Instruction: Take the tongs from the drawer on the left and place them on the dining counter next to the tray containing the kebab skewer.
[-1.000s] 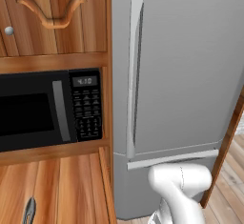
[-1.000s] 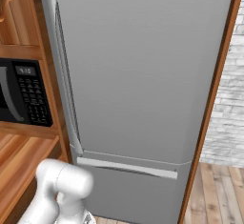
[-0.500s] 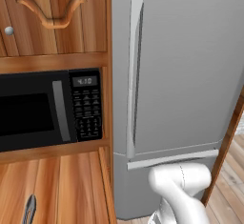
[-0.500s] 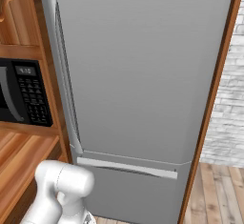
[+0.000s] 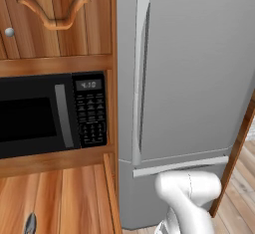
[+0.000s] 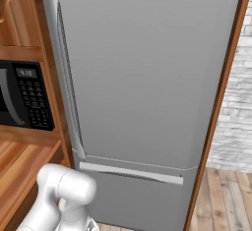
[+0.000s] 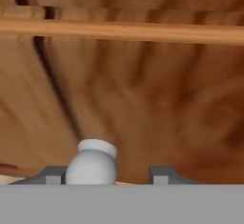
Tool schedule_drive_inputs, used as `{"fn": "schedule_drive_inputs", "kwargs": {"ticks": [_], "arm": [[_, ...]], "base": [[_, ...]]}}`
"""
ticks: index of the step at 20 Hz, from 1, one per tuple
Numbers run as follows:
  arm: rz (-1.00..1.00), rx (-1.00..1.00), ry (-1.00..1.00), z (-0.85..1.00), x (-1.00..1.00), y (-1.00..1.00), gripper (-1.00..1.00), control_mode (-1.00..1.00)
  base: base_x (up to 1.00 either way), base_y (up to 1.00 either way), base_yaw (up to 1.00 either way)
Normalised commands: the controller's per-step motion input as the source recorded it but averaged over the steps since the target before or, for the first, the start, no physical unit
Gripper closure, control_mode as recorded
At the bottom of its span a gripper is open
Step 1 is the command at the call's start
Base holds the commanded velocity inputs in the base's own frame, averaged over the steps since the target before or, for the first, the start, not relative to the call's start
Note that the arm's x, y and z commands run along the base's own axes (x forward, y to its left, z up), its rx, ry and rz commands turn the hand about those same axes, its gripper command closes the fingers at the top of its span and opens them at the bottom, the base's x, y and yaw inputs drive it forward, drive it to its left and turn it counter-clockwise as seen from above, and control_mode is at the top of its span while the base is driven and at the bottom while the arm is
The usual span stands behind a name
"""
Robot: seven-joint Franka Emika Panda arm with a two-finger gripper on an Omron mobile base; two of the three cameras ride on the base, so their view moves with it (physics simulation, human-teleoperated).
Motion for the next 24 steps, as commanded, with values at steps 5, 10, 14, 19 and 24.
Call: {"fn": "schedule_drive_inputs", "kwargs": {"ticks": [5,10,14,19,24], "arm": [[0.00,0.01,-0.01,0.00,-0.95,-0.45,1.00,-1.00],[0.00,0.04,0.00,0.31,-1.00,-0.66,1.00,-1.00],[-0.01,0.07,0.04,0.88,-1.00,-0.78,1.00,-1.00],[-0.06,0.08,0.23,1.00,-0.69,-0.66,1.00,-1.00],[-0.12,0.05,0.43,1.00,-0.07,-0.66,1.00,-1.00]], "base": [[0.00,0.00,0.00],[0.00,0.00,0.00],[0.00,0.00,0.00],[0.00,0.00,0.00],[0.00,0.00,0.00]]}}
